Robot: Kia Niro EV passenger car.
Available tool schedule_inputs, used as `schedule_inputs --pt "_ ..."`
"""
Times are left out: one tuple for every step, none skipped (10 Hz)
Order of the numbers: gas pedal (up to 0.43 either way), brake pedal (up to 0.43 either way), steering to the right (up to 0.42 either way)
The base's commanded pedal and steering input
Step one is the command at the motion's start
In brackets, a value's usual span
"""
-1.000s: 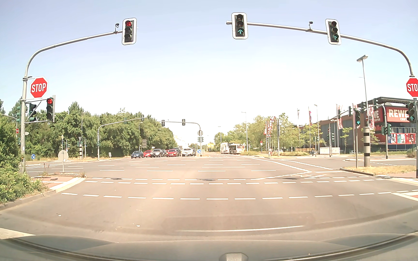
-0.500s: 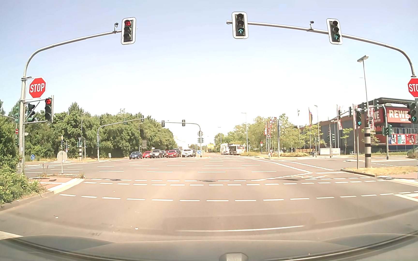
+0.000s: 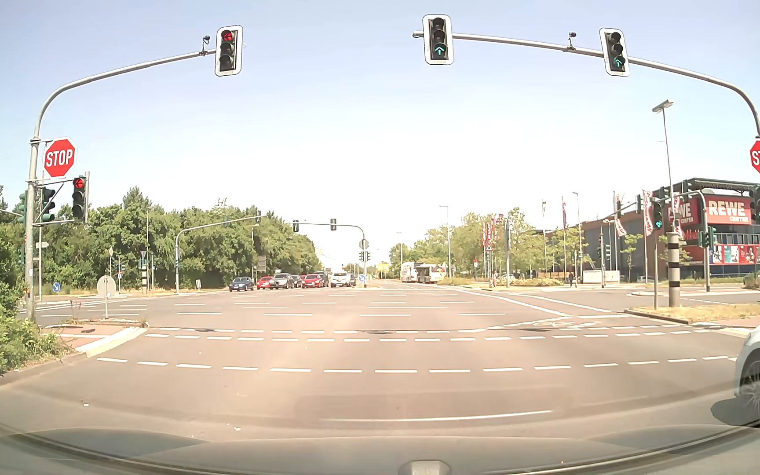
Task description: Follow the waypoints while adhering to traffic rules and regulations
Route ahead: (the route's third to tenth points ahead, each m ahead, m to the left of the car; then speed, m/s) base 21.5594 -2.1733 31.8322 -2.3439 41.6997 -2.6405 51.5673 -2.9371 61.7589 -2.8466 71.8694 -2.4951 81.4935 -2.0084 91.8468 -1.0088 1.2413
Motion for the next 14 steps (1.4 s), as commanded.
schedule_inputs --pt "0.358 0.0 -0.005" --pt "0.37 0.0 -0.005" --pt "0.378 0.0 -0.005" --pt "0.39 0.0 -0.005" --pt "0.398 0.0 -0.005" --pt "0.398 0.0 -0.004" --pt "0.398 0.0 -0.002" --pt "0.409 0.0 -0.001" --pt "0.409 0.0 0.001" --pt "0.421 0.0 0.001" --pt "0.441 0.0 0.001" --pt "0.441 0.0 0.003" --pt "0.441 0.0 0.005" --pt "0.441 0.0 0.012"
